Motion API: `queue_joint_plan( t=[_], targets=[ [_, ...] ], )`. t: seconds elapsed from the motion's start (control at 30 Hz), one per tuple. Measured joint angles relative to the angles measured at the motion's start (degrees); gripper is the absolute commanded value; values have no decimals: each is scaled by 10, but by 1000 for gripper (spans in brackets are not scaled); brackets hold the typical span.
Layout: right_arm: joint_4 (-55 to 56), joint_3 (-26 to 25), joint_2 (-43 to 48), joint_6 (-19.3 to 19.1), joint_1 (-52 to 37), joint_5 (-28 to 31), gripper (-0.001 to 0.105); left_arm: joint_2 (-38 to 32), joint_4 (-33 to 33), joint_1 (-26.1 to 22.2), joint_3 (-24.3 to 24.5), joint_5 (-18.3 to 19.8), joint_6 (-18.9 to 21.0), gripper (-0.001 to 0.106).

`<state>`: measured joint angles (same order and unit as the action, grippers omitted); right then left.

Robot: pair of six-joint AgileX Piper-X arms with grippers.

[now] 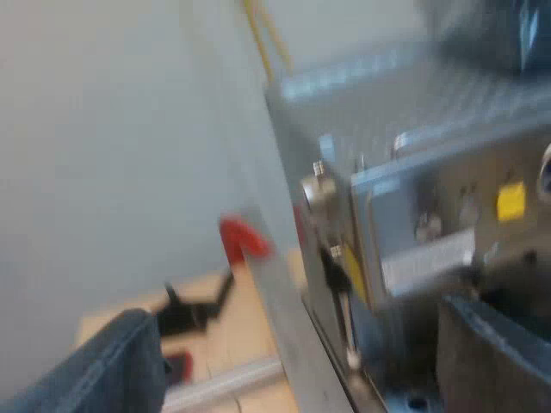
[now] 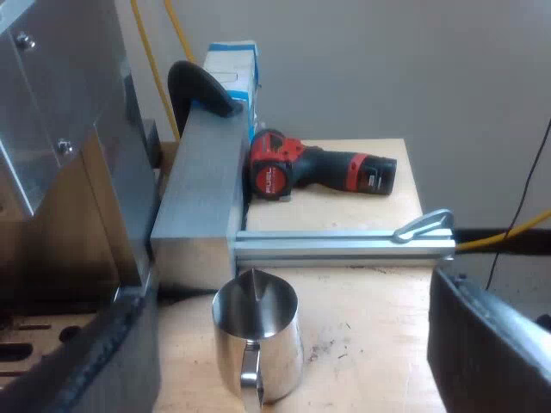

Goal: Put the handle in the coffee machine

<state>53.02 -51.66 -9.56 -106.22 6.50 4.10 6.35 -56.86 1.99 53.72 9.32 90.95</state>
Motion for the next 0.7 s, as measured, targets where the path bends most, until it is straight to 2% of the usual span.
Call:
queue_joint_plan(
  t=[0.07,0.17,0.23,0.27,0.53,0.7],
  targets=[
    [8,11,33,0,0,1,67,-11,-2,0,0,0,0,67],
    [37,23,88,0,0,1,67,-60,-55,0,0,0,-9,67],
    [45,22,99,0,0,1,67,-67,-69,0,0,0,-14,67],
    [52,22,101,0,0,2,67,-72,-108,0,-1,-1,-30,67],
    [89,19,100,0,0,16,67,-72,-246,-7,6,-10,-39,67],
    [94,19,100,0,0,17,67,-72,-248,-6,0,-22,-35,67]
  ],
)
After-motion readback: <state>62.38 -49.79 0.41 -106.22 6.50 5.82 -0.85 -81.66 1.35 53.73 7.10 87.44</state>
